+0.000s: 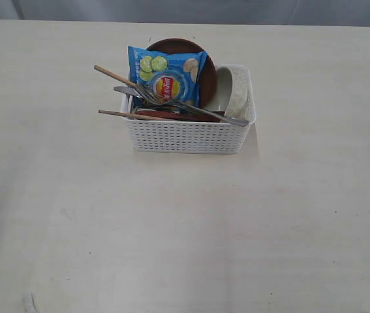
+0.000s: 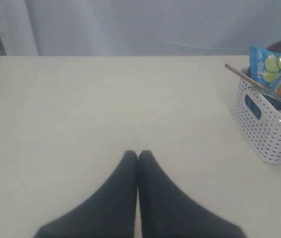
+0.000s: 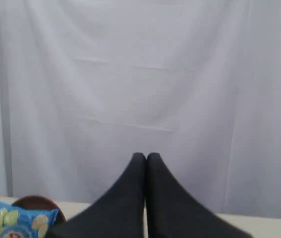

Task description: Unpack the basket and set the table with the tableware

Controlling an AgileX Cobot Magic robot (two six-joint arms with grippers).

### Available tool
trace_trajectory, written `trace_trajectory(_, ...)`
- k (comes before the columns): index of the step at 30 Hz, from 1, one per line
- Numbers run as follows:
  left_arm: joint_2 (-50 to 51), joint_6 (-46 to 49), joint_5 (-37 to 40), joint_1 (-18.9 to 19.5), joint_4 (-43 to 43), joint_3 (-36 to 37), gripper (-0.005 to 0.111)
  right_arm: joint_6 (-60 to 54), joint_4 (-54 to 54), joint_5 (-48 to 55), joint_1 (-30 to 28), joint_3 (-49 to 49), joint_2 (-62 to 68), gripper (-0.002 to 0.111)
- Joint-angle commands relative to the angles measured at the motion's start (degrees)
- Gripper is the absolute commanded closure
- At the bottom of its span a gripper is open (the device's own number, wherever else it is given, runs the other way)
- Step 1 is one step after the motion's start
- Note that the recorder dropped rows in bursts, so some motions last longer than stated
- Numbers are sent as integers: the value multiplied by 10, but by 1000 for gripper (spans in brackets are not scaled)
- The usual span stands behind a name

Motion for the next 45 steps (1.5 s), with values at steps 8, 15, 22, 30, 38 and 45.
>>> trace_trajectory(8,-2,0,-6,-4,0,2,107,46,0,130,7,-153,35,109)
trace_trajectory(15,-2,0,-6,-4,0,2,107,-25,0,383,151,-434,406,109)
trace_trajectory(22,-2,0,-6,-4,0,2,107,-39,-17,716,260,-634,706,109)
trace_trajectory(30,-2,0,-6,-4,0,2,107,-56,-21,684,262,-653,797,109)
trace_trajectory(38,-2,0,-6,-4,0,2,107,-121,-1,805,262,-806,941,109)
trace_trajectory(45,-2,0,-6,-4,0,2,107,-307,78,805,256,-970,1048,109)
